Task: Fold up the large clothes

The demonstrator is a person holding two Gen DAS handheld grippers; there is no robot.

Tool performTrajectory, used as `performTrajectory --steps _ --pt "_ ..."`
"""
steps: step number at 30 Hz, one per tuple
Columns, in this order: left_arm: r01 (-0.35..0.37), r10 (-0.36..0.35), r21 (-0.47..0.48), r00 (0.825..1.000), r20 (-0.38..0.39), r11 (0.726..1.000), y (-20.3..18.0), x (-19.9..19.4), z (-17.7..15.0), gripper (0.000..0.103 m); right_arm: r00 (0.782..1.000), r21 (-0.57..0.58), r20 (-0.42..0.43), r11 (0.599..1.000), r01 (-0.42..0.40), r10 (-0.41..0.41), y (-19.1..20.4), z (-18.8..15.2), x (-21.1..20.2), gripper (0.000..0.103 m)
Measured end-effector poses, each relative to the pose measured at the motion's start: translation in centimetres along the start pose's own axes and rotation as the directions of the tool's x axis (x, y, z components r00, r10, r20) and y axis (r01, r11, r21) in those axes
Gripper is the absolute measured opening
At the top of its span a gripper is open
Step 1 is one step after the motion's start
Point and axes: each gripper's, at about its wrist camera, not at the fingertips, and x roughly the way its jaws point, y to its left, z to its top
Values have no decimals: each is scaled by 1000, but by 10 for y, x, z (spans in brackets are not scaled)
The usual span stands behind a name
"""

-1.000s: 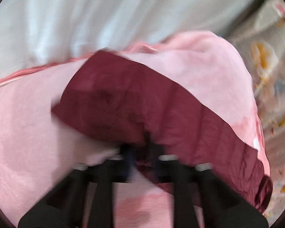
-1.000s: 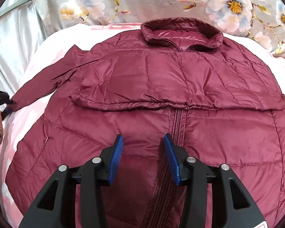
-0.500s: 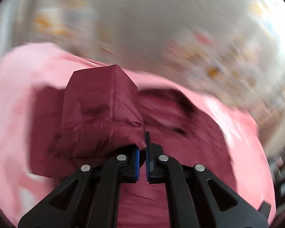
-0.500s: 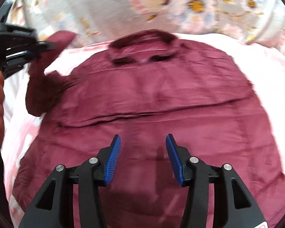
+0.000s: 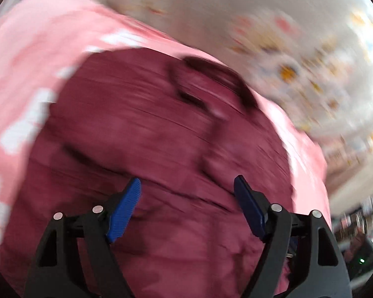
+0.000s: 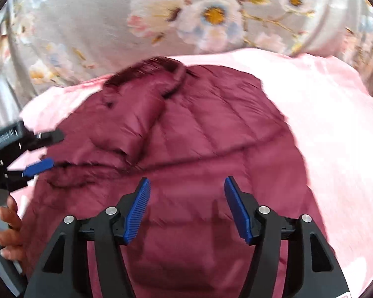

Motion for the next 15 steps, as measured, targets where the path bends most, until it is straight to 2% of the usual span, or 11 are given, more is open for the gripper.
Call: performTrajectory --steps 3,5,7,10,11,13,15 --pt "-88 90 -80 996 27 993 38 -2 24 74 999 -63 6 997 -49 50 30 20 14 66" --pt "-136 140 -109 990 30 985 53 3 35 74 999 -144 15 989 -40 43 53 28 27 68" --pt "-191 194 -103 981 22 976 62 13 43 74 1000 -239 2 971 -22 23 76 34 49 68" --pt "-283 282 -70 959 -17 957 72 35 43 72 999 -306 -46 952 7 -22 89 35 81 65" --pt "-298 297 -63 954 -30 952 75 42 42 72 998 -303 -48 953 20 -37 86 36 86 65" --pt "-317 316 -46 948 -33 947 82 47 36 72 995 -217 -33 973 80 -89 64 39 88 65" --pt "-338 338 -10 941 -7 941 79 46 31 72 993 -31 -35 993 115 -116 20 42 77 65"
